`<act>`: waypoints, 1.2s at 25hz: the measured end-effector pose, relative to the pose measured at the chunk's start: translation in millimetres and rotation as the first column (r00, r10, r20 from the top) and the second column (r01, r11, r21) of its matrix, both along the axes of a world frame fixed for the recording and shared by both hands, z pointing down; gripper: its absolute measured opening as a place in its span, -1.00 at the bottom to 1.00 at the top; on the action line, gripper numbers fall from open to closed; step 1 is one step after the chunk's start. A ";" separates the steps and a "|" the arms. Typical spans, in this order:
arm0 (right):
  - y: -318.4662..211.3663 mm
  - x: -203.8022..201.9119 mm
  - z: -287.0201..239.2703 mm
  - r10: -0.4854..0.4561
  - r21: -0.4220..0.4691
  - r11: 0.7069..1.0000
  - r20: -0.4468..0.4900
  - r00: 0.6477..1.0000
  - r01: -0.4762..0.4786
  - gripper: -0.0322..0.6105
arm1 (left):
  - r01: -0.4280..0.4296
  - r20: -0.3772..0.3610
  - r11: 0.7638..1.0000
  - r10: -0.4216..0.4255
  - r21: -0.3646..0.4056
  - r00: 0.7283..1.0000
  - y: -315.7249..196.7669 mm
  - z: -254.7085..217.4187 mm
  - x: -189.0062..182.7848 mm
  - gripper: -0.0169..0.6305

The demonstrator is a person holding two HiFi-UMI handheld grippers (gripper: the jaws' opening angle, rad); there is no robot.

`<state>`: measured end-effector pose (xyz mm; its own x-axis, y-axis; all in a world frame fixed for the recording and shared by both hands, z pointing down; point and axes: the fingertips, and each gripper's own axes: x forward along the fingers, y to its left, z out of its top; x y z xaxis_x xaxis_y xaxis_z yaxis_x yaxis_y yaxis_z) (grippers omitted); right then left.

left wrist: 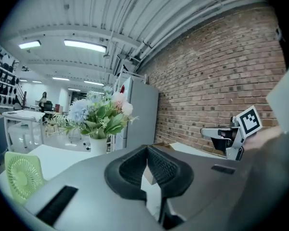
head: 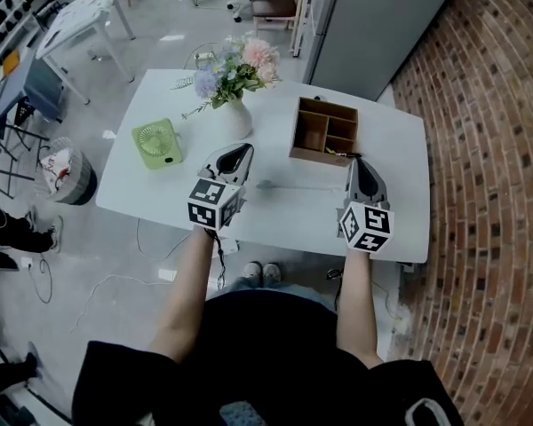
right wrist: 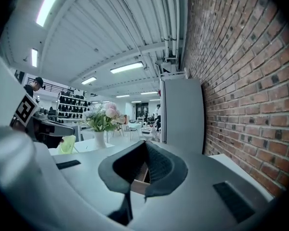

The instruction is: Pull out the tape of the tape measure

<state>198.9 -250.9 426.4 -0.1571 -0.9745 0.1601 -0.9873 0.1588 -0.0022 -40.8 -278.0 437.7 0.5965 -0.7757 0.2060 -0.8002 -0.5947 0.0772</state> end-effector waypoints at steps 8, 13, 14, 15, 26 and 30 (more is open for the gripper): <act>6.8 -10.8 -8.4 -0.010 0.025 1.000 0.001 1.000 0.010 -0.89 | 0.041 0.012 0.999 -0.042 0.002 0.999 3.7 -8.0 6.5 -0.88; 13.5 -6.4 -2.7 0.007 0.003 1.000 0.004 1.000 -0.007 -0.89 | 0.064 -0.006 0.997 -0.064 -0.030 0.998 5.5 -2.6 1.4 -0.88; 15.1 -5.9 -1.3 0.008 -0.001 1.000 0.002 1.000 -0.008 -0.89 | 0.069 -0.007 0.997 -0.069 -0.036 0.998 6.6 -0.8 0.1 -0.88; 16.5 -5.8 -0.2 0.008 -0.004 1.000 0.002 1.000 -0.008 -0.89 | 0.072 -0.008 0.997 -0.073 -0.039 0.997 7.6 0.3 -0.8 -0.88; 22.9 -9.8 -0.3 -0.011 -0.003 1.000 0.005 1.000 0.011 -0.89 | 0.077 -0.004 0.996 -0.077 -0.036 0.997 15.2 -1.0 -1.5 -0.88; 23.1 -10.1 0.1 -0.014 -0.005 1.000 0.005 1.000 0.014 -0.89 | 0.078 -0.005 0.996 -0.079 -0.042 0.997 15.5 -0.3 -1.6 -0.88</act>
<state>188.8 -227.8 426.5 -0.1717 -0.9713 0.1644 -0.9849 0.1726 -0.0084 -42.4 -262.5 437.4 0.5355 -0.8111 0.2353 -0.8437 -0.5263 0.1056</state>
